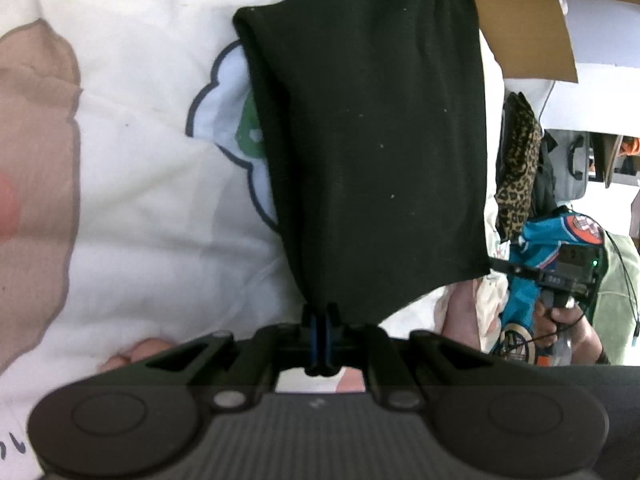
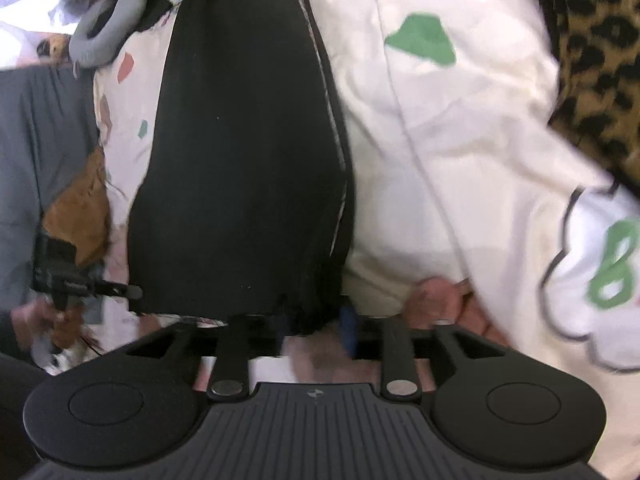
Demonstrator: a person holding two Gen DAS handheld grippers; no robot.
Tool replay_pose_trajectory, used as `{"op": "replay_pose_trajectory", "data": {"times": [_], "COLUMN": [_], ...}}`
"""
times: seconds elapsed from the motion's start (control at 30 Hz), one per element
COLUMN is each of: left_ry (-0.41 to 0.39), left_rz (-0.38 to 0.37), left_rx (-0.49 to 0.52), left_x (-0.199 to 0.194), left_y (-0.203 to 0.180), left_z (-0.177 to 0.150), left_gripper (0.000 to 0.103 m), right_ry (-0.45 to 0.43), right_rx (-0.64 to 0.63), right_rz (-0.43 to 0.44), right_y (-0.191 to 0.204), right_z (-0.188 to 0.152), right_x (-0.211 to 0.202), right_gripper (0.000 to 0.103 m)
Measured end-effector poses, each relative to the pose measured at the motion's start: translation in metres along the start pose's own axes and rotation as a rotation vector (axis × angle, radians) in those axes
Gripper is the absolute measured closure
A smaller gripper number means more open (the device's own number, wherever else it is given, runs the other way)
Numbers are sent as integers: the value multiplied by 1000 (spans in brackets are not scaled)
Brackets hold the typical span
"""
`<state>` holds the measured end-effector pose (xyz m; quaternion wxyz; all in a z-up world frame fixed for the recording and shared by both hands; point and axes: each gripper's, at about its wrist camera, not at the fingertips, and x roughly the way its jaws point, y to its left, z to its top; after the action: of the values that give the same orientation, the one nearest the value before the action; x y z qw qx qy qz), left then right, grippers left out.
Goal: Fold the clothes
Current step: 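Lift the black shorts off the bed with both grippers, then carry the hanging shorts and lower them toward the bed with both grippers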
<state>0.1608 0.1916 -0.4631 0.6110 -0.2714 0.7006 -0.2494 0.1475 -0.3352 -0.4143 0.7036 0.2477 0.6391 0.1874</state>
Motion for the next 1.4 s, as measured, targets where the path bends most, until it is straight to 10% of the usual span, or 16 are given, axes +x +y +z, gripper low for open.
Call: {"op": "replay_pose_trajectory", "data": {"times": [0.63,0.93,1.1,1.4], "left_ry": [7,0,7,5], "left_rz": [29,29,29,-49], "left_rx": [-12,-24,-17,-12], "left_x": [8,12,12,-17], "left_y": [6,9,6,-1], "left_z": [2,6,4,-7], "left_gripper": [99,99,99,99], "right_ry": [69,70,66,23], "right_rx": [-43,-11,-41,-54], "right_rz": [97,185,174,199], "right_y": [-18,-26,-26,-14], "right_z": [40,49,48,39], "right_x": [34,55,53,29], "right_gripper": [57,69,98,101]}}
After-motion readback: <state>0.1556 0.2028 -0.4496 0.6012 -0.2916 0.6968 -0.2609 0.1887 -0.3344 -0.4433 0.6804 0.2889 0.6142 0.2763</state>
